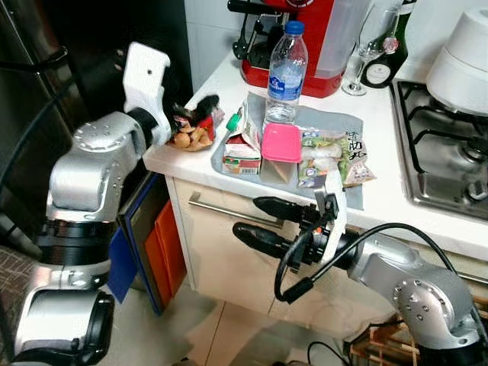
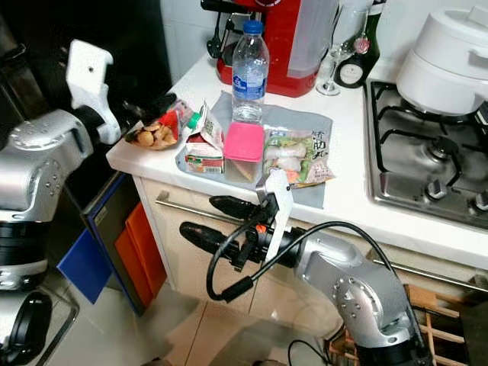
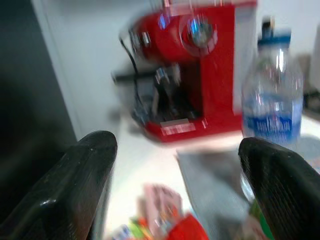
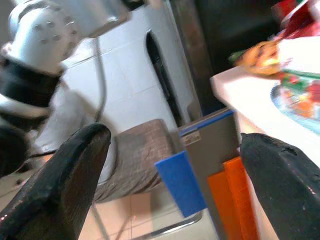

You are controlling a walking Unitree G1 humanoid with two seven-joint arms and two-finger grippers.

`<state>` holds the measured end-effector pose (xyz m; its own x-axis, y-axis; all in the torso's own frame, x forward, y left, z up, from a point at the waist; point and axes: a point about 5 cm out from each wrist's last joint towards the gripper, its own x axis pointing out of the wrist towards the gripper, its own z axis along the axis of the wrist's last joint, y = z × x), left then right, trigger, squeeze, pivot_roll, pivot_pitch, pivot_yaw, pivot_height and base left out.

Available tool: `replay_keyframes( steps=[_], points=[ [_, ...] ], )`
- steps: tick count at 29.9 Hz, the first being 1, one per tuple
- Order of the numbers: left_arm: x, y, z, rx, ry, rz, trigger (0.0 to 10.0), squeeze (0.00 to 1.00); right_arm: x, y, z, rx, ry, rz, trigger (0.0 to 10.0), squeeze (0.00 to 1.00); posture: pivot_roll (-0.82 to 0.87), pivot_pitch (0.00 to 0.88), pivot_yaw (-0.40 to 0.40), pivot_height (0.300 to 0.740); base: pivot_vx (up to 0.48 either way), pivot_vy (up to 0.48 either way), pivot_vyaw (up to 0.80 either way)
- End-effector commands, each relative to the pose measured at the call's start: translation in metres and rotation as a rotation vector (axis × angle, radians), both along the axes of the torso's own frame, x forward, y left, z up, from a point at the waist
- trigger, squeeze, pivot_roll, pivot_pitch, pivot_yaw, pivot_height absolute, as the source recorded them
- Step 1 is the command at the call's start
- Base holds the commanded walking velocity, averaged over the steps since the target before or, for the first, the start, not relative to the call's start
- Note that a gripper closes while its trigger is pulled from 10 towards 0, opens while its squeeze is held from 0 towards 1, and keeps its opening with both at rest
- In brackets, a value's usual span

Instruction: Restocking fridge

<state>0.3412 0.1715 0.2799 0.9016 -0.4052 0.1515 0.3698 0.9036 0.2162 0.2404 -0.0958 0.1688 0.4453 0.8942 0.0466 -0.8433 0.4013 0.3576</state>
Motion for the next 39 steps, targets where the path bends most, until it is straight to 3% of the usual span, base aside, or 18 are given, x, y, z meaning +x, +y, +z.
replay_keyframes(
  steps=[1, 4, 6, 18, 24, 26, 39],
  points=[
    [-0.008, 0.002, 0.001, -0.012, -0.064, 0.025, 10.0, 1.00, 0.014, -0.011, -0.002, -0.036, -0.042, -0.146, 10.0, 0.00, -0.08, 0.000, -0.019, 0.740, 0.000, 0.000, 0.00],
    [-0.012, -0.001, -0.011, -0.076, -0.031, 0.039, 10.0, 1.00, 0.015, -0.012, -0.002, -0.058, -0.090, -0.168, 10.0, 0.00, -0.07, 0.000, -0.023, 0.740, -0.082, 0.000, 0.00],
    [-0.014, -0.003, -0.020, -0.136, -0.014, 0.051, 10.0, 0.00, 0.017, -0.012, -0.003, -0.055, -0.097, -0.192, 10.0, 0.00, -0.07, 0.000, -0.032, 0.740, -0.322, 0.343, 0.00],
    [-0.012, -0.008, -0.022, -0.174, -0.047, 0.054, 10.0, 0.00, 0.019, -0.007, -0.010, -0.046, -0.094, -0.212, 10.0, 0.00, -0.09, 0.000, -0.034, 0.740, -0.020, 0.453, 0.00],
    [-0.010, -0.014, -0.027, -0.131, -0.037, 0.042, 10.0, 0.00, 0.019, -0.006, -0.011, -0.049, -0.095, -0.216, 10.0, 0.00, -0.09, 0.000, -0.033, 0.740, 0.000, 0.476, 0.00],
    [-0.004, -0.013, -0.035, -0.066, 0.001, 0.075, 10.0, 0.00, 0.018, -0.005, -0.014, -0.061, -0.085, -0.221, 10.0, 0.00, -0.09, 0.000, -0.032, 0.740, 0.000, 0.480, -0.74],
    [0.008, -0.013, -0.044, -0.029, 0.029, 0.104, 10.0, 0.00, 0.019, -0.004, -0.022, -0.081, -0.076, -0.237, 10.0, 0.00, -0.10, 0.000, -0.018, 0.740, 0.000, 0.000, -0.71]
  ],
)
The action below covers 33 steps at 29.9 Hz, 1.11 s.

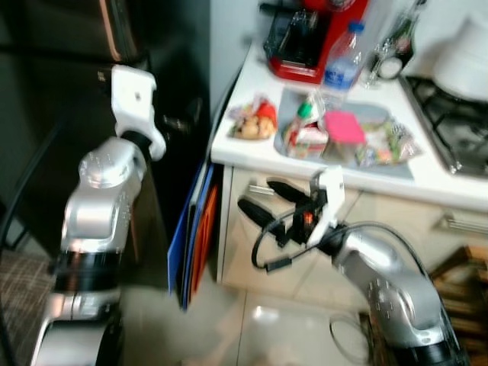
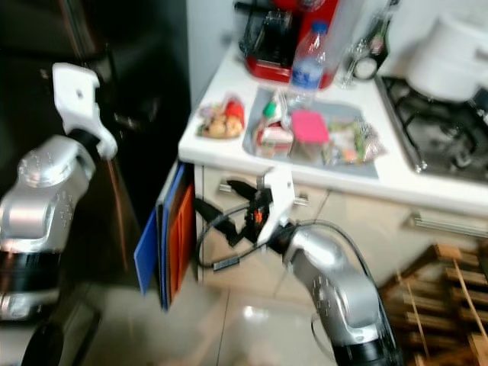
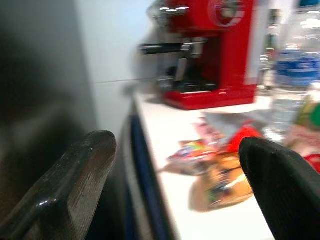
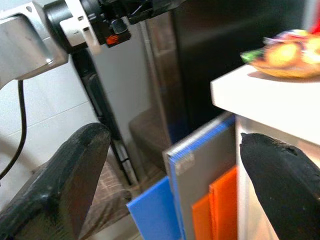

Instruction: Restocking fridge

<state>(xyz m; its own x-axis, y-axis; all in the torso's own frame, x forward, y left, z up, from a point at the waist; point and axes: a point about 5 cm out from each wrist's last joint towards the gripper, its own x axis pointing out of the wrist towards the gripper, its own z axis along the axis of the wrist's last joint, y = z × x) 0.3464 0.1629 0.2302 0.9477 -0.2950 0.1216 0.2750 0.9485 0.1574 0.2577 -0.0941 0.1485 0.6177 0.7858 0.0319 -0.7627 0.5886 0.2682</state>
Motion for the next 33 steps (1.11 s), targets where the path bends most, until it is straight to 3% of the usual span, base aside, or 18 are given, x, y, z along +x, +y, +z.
replay_keyframes(
  steps=[1, 6, 10, 13, 15, 18, 22, 30, 33],
  points=[
    [0.003, -0.004, 0.006, 0.018, -0.020, -0.008, 10.0, 0.00, 0.001, -0.005, -0.002, -0.017, -0.003, -0.029, 10.0, 0.00, -0.10, 0.000, -0.018, 0.740, 0.000, 0.000, -0.70],
    [0.004, -0.001, 0.006, 0.027, -0.028, 0.007, 10.0, 0.00, 0.004, -0.008, -0.006, -0.045, -0.024, -0.085, 10.0, 0.00, -0.10, 0.000, -0.001, 0.740, 0.000, 0.000, -0.69],
    [-0.004, 0.023, -0.019, -0.058, 0.053, 0.153, 10.0, 0.00, 0.004, -0.013, -0.010, -0.091, -0.064, -0.181, 10.0, 0.00, -0.10, 0.000, 0.002, 0.740, 0.000, 0.000, -0.68],
    [-0.009, 0.028, -0.027, -0.044, 0.060, 0.192, 10.0, 0.00, -0.001, -0.014, -0.014, -0.104, -0.062, -0.186, 10.0, 0.00, -0.10, 0.000, -0.009, 0.740, 0.000, 0.000, -0.68],
    [-0.009, 0.031, -0.017, -0.048, 0.000, 0.223, 10.0, 0.00, -0.004, -0.012, -0.019, -0.130, -0.091, -0.186, 10.0, 0.00, -0.09, 0.000, -0.013, 0.740, 0.000, 0.000, 0.00],
    [-0.008, 0.027, 0.000, -0.019, -0.074, 0.185, 10.0, 0.00, -0.004, -0.010, -0.020, -0.130, -0.096, -0.179, 10.0, 0.00, -0.09, 0.000, -0.017, 0.740, 0.196, 0.208, 0.00],
    [-0.007, 0.019, 0.012, 0.022, -0.120, 0.128, 10.0, 0.00, -0.001, -0.009, -0.019, -0.126, -0.108, -0.189, 10.0, 0.00, -0.09, 0.000, -0.013, 0.740, 0.304, 0.372, 0.00],
    [-0.002, 0.006, 0.035, -0.005, -0.177, 0.061, 10.0, 0.00, -0.001, -0.006, -0.019, -0.114, -0.121, -0.195, 10.0, 0.00, -0.08, 0.000, -0.009, 0.740, 0.307, 0.369, 0.00],
    [-0.001, -0.004, 0.045, -0.002, -0.194, -0.018, 10.0, 0.00, -0.002, -0.005, -0.019, -0.107, -0.124, -0.194, 10.0, 0.00, -0.09, 0.000, -0.004, 0.740, 0.305, 0.372, 0.00]
  ],
)
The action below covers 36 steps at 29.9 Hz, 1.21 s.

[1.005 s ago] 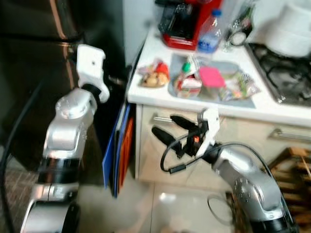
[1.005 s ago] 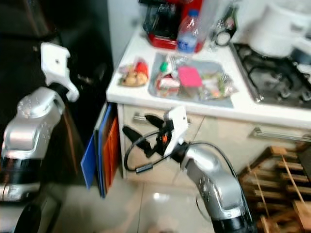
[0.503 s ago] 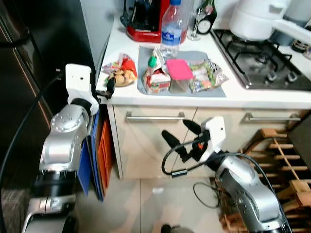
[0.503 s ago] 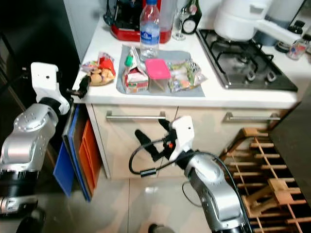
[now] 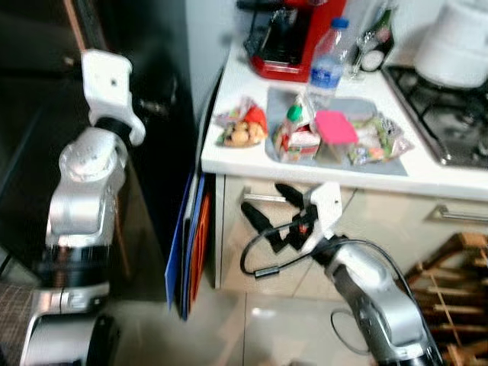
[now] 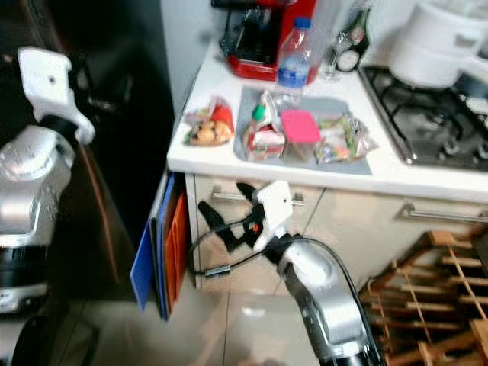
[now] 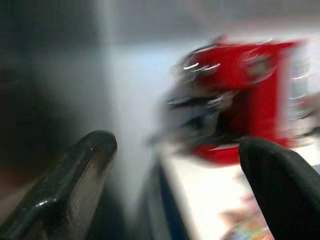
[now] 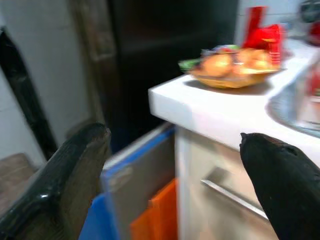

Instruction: Restocking fridge

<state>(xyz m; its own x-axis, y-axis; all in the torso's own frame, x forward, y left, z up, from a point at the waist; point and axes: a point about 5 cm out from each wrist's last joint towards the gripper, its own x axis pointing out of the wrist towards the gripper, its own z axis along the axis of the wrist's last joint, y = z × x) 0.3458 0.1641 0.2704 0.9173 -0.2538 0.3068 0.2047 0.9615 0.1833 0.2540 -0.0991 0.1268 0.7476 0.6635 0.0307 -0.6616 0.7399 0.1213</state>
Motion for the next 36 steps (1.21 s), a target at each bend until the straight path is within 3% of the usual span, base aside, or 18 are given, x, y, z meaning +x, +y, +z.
replay_keyframes(
  steps=[1, 2, 5, 15, 20, 24, 30, 36],
  points=[
    [-0.001, -0.010, 0.006, 0.031, 0.001, -0.097, 10.0, 0.00, 0.001, 0.000, 0.002, -0.001, -0.017, -0.010, 10.0, 0.00, -0.09, 0.000, -0.003, 0.740, 0.304, 0.371, 0.00],
    [-0.004, -0.022, 0.007, 0.042, 0.021, -0.216, 10.0, 0.00, 0.001, 0.000, 0.003, 0.004, -0.018, -0.011, 10.0, 0.00, -0.09, 0.000, -0.003, 0.740, 0.386, 0.285, 0.00],
    [-0.008, -0.031, 0.006, 0.062, 0.038, -0.305, 10.0, 0.00, 0.000, 0.000, 0.003, 0.004, -0.011, -0.009, 10.0, 0.00, -0.09, 0.000, -0.001, 0.740, 0.225, 0.095, -0.24],
    [-0.001, -0.035, 0.003, 0.025, 0.116, -0.352, 10.0, 0.00, -0.004, -0.003, 0.002, 0.004, -0.012, -0.025, 10.0, 0.00, -0.11, 0.000, 0.011, 0.740, 0.000, 0.000, -0.67],
    [0.001, -0.044, 0.000, 0.026, 0.172, -0.393, 10.0, 0.00, -0.003, -0.002, 0.002, -0.009, -0.020, -0.025, 10.0, 0.00, -0.11, 0.000, 0.010, 0.740, 0.000, 0.000, -0.64],
    [0.013, -0.046, -0.010, 0.009, 0.261, -0.348, 10.0, 0.00, -0.001, -0.003, 0.003, -0.011, -0.029, -0.042, 10.0, 0.00, -0.10, 0.000, 0.011, 0.740, 0.000, 0.000, -0.27],
    [0.044, -0.043, -0.021, -0.014, 0.379, -0.242, 10.0, 0.00, -0.001, 0.000, 0.004, -0.008, -0.033, -0.033, 10.0, 0.00, -0.10, 0.000, 0.012, 0.740, 0.000, 0.000, 0.00],
    [0.063, -0.037, -0.022, 0.045, 0.436, -0.167, 10.0, 0.00, -0.005, 0.005, 0.005, -0.005, -0.040, -0.028, 10.0, 0.00, -0.12, 0.000, 0.050, 0.740, 0.000, 0.000, 0.00]
  ],
)
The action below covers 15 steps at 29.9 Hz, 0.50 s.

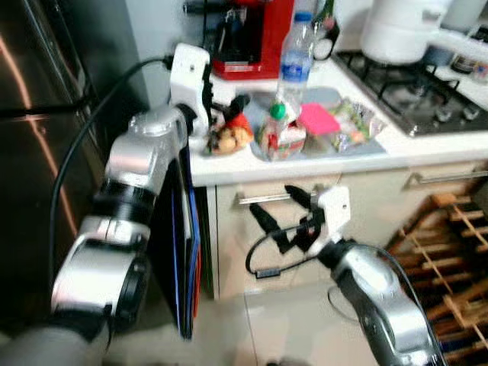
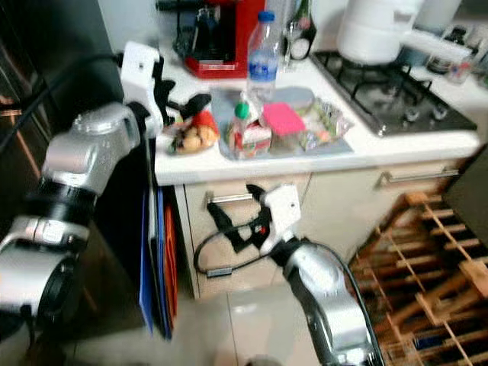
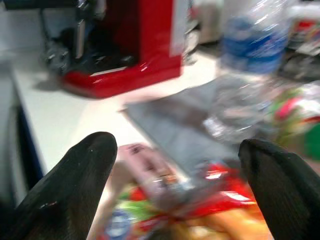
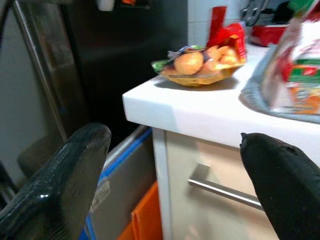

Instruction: Restocking fridge

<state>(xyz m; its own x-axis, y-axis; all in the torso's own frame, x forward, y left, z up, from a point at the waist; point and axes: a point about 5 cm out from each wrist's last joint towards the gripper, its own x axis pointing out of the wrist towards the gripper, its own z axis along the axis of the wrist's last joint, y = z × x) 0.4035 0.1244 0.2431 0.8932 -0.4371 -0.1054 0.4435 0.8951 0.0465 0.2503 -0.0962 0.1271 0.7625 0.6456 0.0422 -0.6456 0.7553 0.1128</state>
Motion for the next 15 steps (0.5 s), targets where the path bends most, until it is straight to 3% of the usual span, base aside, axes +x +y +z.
replay_keyframes(
  steps=[1, 6, 7, 8, 9, 15],
  points=[
    [0.005, 0.003, 0.005, 0.039, -0.011, 0.021, 10.0, 0.00, -0.001, 0.002, 0.004, -0.006, -0.026, -0.004, 10.0, 0.00, -0.12, 0.000, 0.050, 0.740, 0.000, 0.000, 0.00],
    [0.010, 0.003, 0.006, -0.022, 0.053, 0.021, 10.0, 0.00, -0.006, 0.001, 0.003, -0.001, -0.013, -0.019, 10.0, 0.00, -0.13, 0.000, 0.066, 0.740, 0.000, 0.000, 0.00],
    [0.011, 0.001, 0.007, -0.071, 0.073, 0.006, 10.0, 0.00, -0.009, 0.001, 0.002, 0.000, -0.009, -0.021, 10.0, 0.00, -0.14, 0.000, 0.076, 0.740, 0.000, 0.000, 0.00],
    [0.012, -0.006, 0.015, -0.188, 0.102, -0.041, 10.0, 0.00, -0.012, 0.001, 0.000, 0.001, 0.001, -0.027, 10.0, 0.00, -0.15, 0.000, 0.089, 0.740, 0.000, 0.000, 0.00],
    [0.012, -0.008, 0.017, -0.209, 0.105, -0.054, 10.0, 0.00, -0.013, 0.001, -0.001, 0.002, 0.003, -0.033, 10.0, 0.00, -0.16, 0.000, 0.095, 0.740, 0.000, 0.000, 0.00],
    [0.013, -0.011, 0.020, -0.227, 0.114, -0.072, 10.0, 0.00, -0.015, 0.001, -0.001, 0.007, 0.006, -0.049, 10.0, 0.00, -0.16, 0.000, 0.105, 0.740, 0.000, 0.000, 0.00]
  ],
)
